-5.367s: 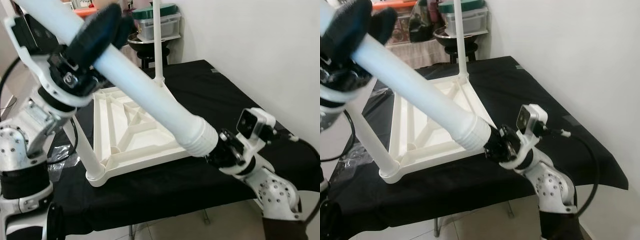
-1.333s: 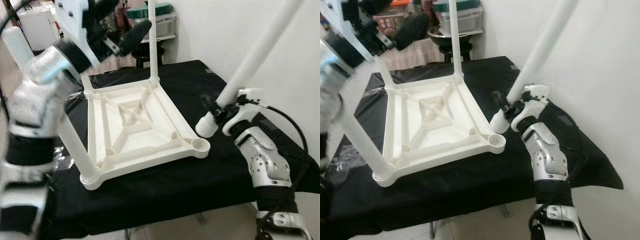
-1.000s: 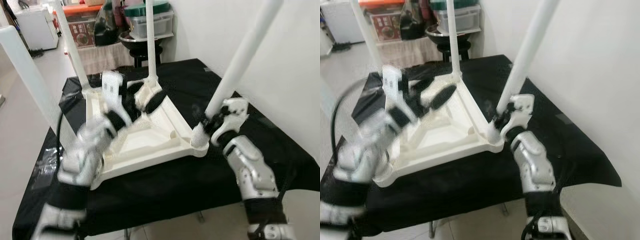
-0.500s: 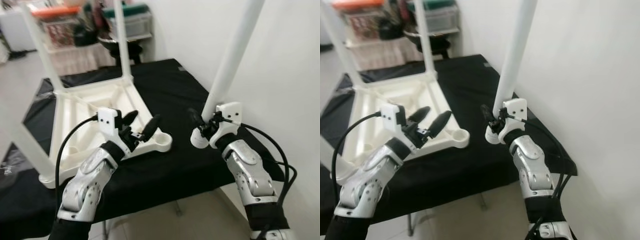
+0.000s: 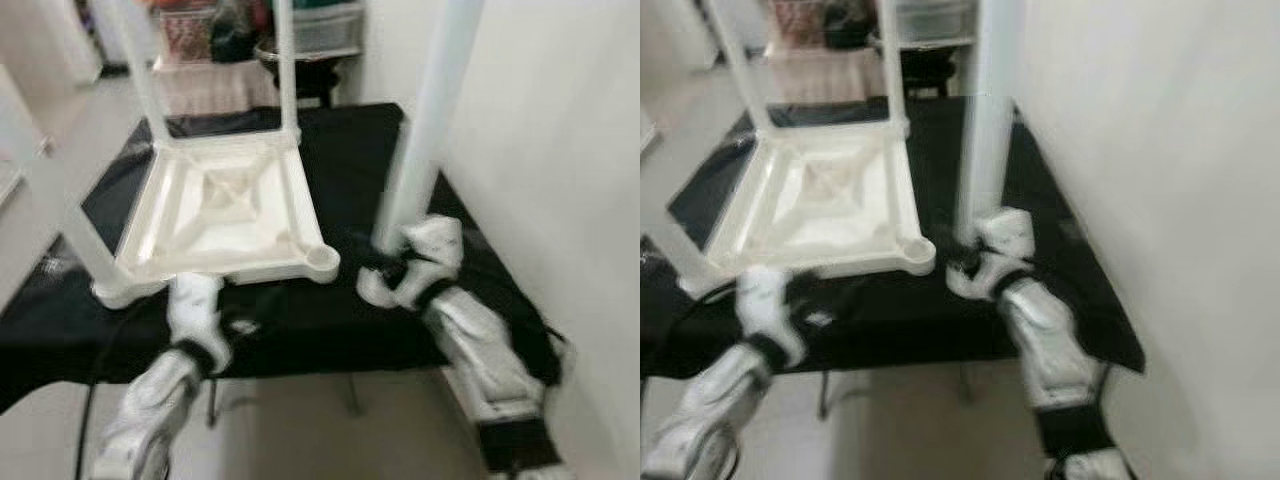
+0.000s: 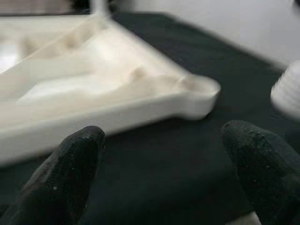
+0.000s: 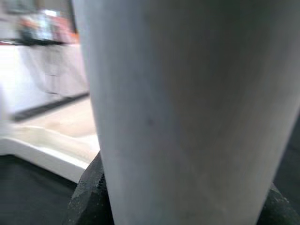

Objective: Building children table

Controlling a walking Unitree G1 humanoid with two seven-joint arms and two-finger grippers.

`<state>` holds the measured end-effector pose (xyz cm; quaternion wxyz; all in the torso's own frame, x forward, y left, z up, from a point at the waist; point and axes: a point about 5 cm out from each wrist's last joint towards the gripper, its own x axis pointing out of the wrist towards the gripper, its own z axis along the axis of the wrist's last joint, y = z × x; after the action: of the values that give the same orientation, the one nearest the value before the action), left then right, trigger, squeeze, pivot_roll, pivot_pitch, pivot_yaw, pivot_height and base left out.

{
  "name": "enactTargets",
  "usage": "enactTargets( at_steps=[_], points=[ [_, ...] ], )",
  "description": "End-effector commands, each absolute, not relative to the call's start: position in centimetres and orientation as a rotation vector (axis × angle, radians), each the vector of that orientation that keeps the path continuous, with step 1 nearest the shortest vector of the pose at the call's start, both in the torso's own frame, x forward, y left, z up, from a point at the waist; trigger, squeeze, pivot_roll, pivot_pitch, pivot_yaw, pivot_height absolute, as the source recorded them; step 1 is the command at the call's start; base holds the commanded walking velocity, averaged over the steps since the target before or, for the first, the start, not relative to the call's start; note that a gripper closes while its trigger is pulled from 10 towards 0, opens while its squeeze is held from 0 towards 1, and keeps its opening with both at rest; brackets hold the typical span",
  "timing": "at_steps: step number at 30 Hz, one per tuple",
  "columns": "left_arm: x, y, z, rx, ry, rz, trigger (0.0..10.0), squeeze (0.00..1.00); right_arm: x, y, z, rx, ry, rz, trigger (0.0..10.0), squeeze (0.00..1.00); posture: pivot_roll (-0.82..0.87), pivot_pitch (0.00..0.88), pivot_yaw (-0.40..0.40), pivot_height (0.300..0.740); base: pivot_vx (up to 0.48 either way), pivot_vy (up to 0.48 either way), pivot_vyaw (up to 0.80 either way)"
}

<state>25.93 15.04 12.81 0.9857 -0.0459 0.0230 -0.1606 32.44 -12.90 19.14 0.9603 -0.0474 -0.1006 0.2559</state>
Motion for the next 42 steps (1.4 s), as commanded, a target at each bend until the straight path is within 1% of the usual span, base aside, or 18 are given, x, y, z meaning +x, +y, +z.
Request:
enactTargets(
  at_steps=[1,4,5,8,12,14,19,20,23,31,33,35,38,39,42],
  points=[
    [25.8,14.6,13.3,-0.067,0.015,-0.332,10.0,0.00,32.7,-13.3,19.9,-0.114,-0.237,0.508,10.0,0.00,-0.04,0.067,0.019,0.740,0.000,0.000,0.80],
    [25.9,14.6,13.4,-0.049,0.007,-0.329,10.0,0.00,33.0,-13.6,20.0,-0.105,-0.238,0.485,10.0,0.00,-0.05,0.065,0.018,0.740,0.000,0.000,0.80],
    [26.0,14.5,13.3,-0.038,0.009,-0.338,10.0,0.00,33.2,-13.8,19.9,-0.080,-0.234,0.455,10.0,0.00,-0.05,0.064,0.018,0.740,0.000,0.000,0.00],
    [26.1,14.2,13.3,-0.030,0.002,-0.368,10.0,0.00,33.7,-14.2,19.2,-0.092,-0.178,0.376,10.0,0.00,-0.05,0.062,0.017,0.740,0.000,0.000,0.00],
    [26.0,13.7,13.5,-0.001,-0.012,-0.407,10.0,0.00,33.3,-14.2,18.8,-0.089,-0.183,0.381,10.0,0.00,-0.05,0.057,0.018,0.740,0.307,0.000,0.60],
    [25.9,13.4,13.6,0.015,-0.019,-0.433,10.0,0.00,33.1,-14.0,18.8,-0.033,-0.195,0.395,10.0,0.00,-0.05,0.055,0.018,0.740,0.339,0.000,0.40],
    [25.8,12.9,13.9,0.013,-0.027,-0.459,10.0,0.00,33.3,-14.3,19.3,-0.043,-0.222,0.376,10.0,0.00,-0.05,0.056,0.018,0.740,0.357,0.000,0.64],
    [25.8,12.8,14.0,0.012,-0.031,-0.465,10.0,0.00,33.4,-14.4,19.6,-0.013,-0.239,0.368,10.0,0.00,-0.05,0.058,0.018,0.740,0.368,0.000,0.00],
    [25.8,12.7,14.1,0.012,-0.035,-0.472,10.0,0.00,33.6,-14.4,19.8,-0.021,-0.236,0.351,10.0,0.00,-0.05,0.060,0.017,0.740,0.378,0.000,0.00],
    [25.6,12.3,14.3,0.013,-0.040,-0.500,10.0,0.00,33.6,-14.2,20.5,-0.018,-0.252,0.402,10.0,0.00,-0.05,0.070,0.023,0.740,0.382,0.000,0.00],
    [25.4,12.4,14.2,-0.016,-0.029,-0.498,10.0,0.00,33.4,-14.2,20.8,-0.028,-0.264,0.440,10.0,0.00,-0.06,0.074,0.023,0.740,0.000,0.000,0.00],
    [24.9,12.3,13.8,-0.017,0.003,-0.536,10.0,0.00,33.2,-14.1,21.0,-0.044,-0.271,0.479,10.0,0.00,-0.06,0.079,0.022,0.740,0.000,-0.345,0.00],
    [24.5,12.2,13.5,-0.004,0.022,-0.558,10.0,0.00,33.0,-14.0,21.1,-0.051,-0.273,0.525,10.0,0.00,-0.05,0.083,0.022,0.740,0.000,-0.425,0.00],
    [24.3,12.2,13.5,-0.007,0.028,-0.562,10.0,0.00,32.9,-13.8,21.3,-0.053,-0.271,0.573,10.0,0.00,-0.05,0.091,0.021,0.740,0.000,-0.465,0.00],
    [24.1,12.2,13.5,-0.010,0.031,-0.564,10.0,0.00,32.8,-13.7,21.4,-0.055,-0.270,0.607,10.0,0.00,-0.05,0.091,0.021,0.740,0.000,-0.465,0.00]
  ],
)
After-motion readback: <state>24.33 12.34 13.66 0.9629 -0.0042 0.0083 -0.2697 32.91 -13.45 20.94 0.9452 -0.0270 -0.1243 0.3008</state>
